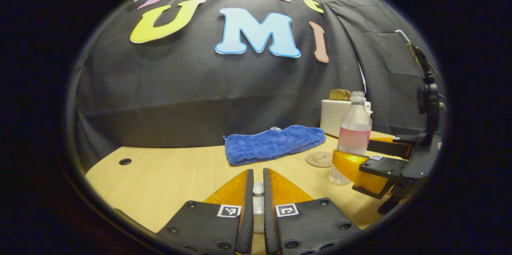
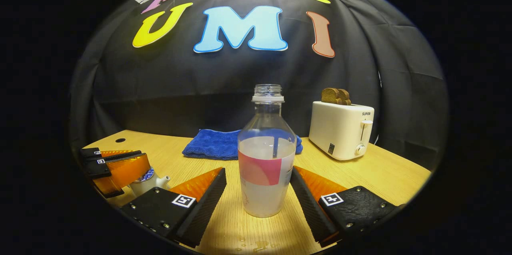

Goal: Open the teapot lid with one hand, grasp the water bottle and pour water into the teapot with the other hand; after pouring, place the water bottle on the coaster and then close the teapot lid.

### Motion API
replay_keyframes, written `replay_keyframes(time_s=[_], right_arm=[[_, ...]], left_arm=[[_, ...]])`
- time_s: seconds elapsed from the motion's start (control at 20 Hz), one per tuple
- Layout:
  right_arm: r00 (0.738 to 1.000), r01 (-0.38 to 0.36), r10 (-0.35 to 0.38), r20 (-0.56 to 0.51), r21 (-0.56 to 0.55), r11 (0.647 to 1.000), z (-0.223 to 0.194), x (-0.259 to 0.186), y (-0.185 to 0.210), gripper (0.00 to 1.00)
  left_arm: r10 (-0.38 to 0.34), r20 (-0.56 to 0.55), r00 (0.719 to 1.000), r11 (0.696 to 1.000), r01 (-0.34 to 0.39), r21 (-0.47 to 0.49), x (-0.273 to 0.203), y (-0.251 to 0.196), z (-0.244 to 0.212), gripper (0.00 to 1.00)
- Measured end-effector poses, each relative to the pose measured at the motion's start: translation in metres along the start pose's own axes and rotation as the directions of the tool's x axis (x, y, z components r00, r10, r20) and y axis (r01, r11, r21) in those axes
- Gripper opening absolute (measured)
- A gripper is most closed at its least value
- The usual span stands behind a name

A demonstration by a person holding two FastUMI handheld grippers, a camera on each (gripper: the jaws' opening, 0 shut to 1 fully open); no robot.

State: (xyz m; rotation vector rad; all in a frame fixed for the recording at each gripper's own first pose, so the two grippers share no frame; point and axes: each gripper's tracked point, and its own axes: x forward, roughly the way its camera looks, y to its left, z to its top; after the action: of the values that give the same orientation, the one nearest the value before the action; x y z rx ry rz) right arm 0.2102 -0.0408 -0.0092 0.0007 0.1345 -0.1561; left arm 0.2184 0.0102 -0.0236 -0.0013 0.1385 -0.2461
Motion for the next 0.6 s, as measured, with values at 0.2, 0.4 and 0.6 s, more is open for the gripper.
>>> replay_keyframes(time_s=[0.2,0.4,0.6], right_arm=[[1.0,-0.002,0.002,-0.001,0.007,1.0,0.0,0.001,-0.001,0.98],[1.0,-0.003,0.003,-0.006,0.019,1.0,-0.001,0.001,-0.001,0.98],[1.0,0.004,-0.004,-0.003,0.006,1.0,0.0,0.001,-0.001,0.98]], left_arm=[[-0.024,0.034,0.999,0.998,0.026,-0.055,-0.002,0.002,0.004,0.13],[-0.015,0.077,0.997,0.995,0.022,-0.093,-0.009,0.007,0.015,0.12],[0.009,0.13,0.991,0.997,0.001,-0.082,-0.017,0.016,0.036,0.1]])
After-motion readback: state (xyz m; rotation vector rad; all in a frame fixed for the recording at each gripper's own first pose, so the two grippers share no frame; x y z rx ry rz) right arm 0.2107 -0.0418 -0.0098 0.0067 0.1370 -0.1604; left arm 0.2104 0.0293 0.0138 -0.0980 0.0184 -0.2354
